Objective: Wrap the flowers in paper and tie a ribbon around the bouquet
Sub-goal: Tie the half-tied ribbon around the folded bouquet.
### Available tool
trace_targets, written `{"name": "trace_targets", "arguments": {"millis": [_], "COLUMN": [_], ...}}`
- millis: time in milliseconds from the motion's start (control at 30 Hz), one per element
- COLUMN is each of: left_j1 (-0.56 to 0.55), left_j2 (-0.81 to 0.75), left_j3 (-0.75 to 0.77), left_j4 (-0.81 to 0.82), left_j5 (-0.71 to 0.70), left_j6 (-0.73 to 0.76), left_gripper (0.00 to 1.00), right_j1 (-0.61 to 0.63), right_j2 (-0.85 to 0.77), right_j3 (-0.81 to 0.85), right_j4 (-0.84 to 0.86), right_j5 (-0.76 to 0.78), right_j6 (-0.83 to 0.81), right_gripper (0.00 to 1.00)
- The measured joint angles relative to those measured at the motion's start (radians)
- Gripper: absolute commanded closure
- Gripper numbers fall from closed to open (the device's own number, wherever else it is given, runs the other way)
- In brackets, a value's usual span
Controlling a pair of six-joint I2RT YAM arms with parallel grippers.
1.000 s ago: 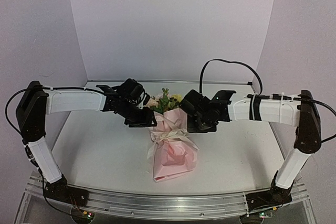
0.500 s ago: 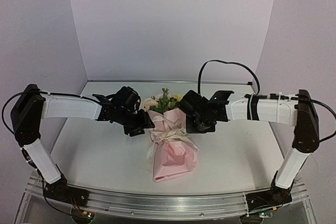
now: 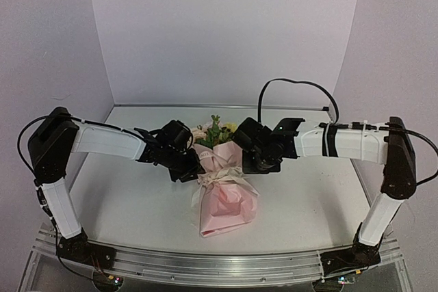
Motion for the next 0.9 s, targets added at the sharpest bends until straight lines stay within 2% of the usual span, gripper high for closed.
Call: {"name": "trace_targets", "arguments": {"millis": [100,167,900], "left_j1": [-0.001,-0.002,-0.008], "left_j2": [0.020,0.025,-0.019], "left_j3": [0.019,0.025,0.059], "left_j4": [-0.002,-0.003,-0.248], "left_j5": [-0.001,-0.004,-0.136], "left_j6": [0.007,0.020,0.401], "left_gripper": [0.94,0.99,1.00], "right_j1": [0.000,0.000,-0.007], "right_j2": [0.000,0.000,0.025], "right_j3": [0.000,0.000,-0.027], "right_j4": [0.000,0.000,-0.021], "right_j5": [0.000,0.000,0.029], "right_j6": [-0.004,-0.009,-0.022], "right_gripper": [1.00,1.00,1.00]}}
